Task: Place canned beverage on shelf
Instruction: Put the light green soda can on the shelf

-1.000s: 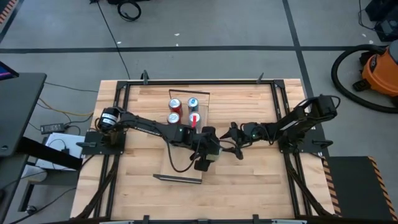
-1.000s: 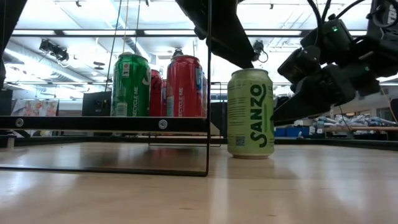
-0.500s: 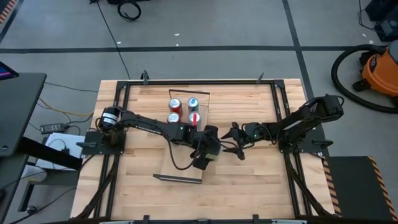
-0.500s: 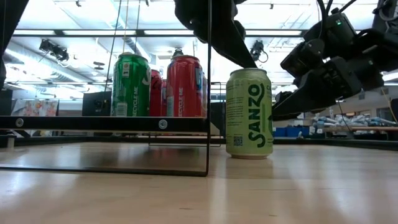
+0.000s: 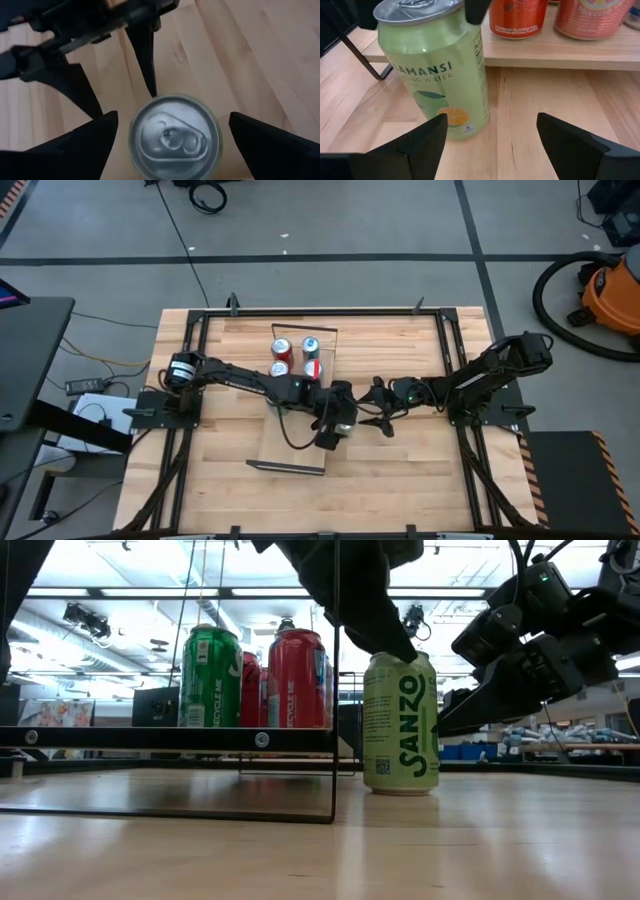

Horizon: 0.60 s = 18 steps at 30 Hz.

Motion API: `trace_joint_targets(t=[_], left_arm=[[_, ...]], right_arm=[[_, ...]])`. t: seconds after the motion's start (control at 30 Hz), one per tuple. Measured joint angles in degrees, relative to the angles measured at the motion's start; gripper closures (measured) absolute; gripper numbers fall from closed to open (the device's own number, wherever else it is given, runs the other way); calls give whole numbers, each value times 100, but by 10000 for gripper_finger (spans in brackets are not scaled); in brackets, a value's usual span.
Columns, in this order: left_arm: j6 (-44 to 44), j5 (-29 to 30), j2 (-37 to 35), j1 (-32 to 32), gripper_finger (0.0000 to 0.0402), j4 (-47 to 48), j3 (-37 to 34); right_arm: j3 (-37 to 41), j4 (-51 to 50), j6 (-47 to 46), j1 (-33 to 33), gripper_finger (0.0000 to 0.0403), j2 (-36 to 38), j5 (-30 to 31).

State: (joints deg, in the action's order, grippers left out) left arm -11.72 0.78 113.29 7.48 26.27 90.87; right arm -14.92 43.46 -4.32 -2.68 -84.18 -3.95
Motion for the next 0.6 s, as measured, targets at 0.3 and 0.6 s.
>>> trace_joint_targets(t=[0.3,0.6], left_arm=[[-139,44,86,27,1,26,2],[-147,52,175,44,1,188,-2]], right_arm=[[0,17,-3,0,85,-2,0],[0,43,-13,0,85,-2,0]])
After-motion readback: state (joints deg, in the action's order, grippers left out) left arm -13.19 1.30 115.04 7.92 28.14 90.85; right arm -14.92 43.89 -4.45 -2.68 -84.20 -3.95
